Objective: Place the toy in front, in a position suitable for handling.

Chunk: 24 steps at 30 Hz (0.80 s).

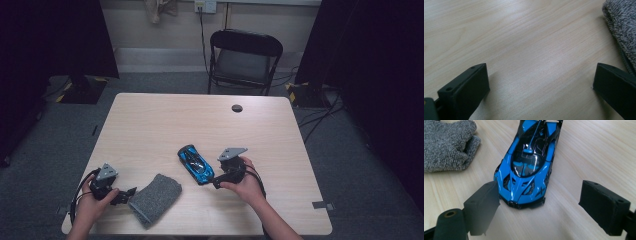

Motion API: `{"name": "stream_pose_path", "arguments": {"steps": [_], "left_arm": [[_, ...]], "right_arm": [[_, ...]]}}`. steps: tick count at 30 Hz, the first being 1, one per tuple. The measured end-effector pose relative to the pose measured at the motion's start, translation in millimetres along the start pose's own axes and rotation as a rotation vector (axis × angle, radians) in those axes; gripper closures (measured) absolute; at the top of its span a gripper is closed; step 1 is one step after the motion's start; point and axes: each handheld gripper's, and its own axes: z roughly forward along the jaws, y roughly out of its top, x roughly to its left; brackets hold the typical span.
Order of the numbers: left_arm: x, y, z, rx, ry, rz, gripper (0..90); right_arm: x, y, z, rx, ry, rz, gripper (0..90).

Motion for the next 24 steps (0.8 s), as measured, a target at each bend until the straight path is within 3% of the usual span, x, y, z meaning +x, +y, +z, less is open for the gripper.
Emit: {"name": "stream_pose_path", "arguments": {"steps": [8,24], "left_arm": [[0.0,0.0,0.0,0.0,0.0,0.0,0.0],[0.0,0.0,0.0,0.0,0.0,-0.001,0.0]], "right_arm": [[2.2,8.4,7.3,-0.038,-0.001,0.04,15.7],[9.2,18.7,35.7,-0.047,-0.013,0.081,14.9]]}}
